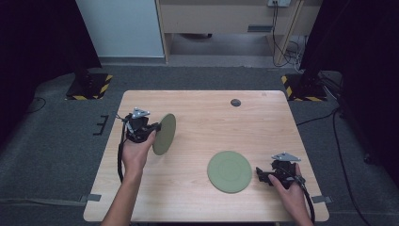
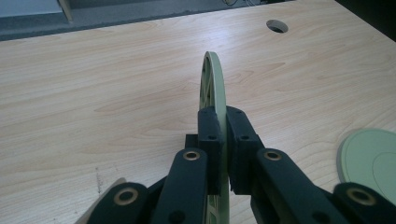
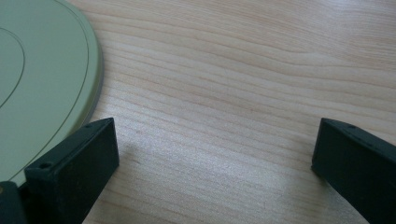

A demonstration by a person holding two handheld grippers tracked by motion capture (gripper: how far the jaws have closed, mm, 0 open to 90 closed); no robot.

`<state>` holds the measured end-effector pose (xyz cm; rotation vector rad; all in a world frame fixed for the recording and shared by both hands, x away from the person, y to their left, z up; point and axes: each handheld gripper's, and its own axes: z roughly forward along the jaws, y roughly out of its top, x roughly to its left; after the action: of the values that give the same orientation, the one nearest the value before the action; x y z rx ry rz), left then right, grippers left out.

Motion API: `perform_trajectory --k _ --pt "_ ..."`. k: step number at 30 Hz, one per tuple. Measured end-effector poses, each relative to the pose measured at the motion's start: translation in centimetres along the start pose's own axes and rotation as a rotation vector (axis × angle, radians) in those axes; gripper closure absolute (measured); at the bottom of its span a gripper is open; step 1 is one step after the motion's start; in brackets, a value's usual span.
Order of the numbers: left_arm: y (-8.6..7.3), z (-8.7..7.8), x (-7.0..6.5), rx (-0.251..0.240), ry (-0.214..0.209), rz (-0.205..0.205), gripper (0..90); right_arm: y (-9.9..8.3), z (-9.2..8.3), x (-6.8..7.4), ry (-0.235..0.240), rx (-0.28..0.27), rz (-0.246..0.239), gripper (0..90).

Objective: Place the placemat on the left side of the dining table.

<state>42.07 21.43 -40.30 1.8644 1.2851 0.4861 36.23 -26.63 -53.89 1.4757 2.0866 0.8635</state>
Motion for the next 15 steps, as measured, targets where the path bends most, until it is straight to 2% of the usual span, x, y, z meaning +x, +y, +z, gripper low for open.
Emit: perform_trajectory --k 15 --pt "-0.5 -0.5 1.2 -0.011 0.019 -0.024 85.7 0.0 0.0 0.0 0.000 0.000 0.000 0.9"
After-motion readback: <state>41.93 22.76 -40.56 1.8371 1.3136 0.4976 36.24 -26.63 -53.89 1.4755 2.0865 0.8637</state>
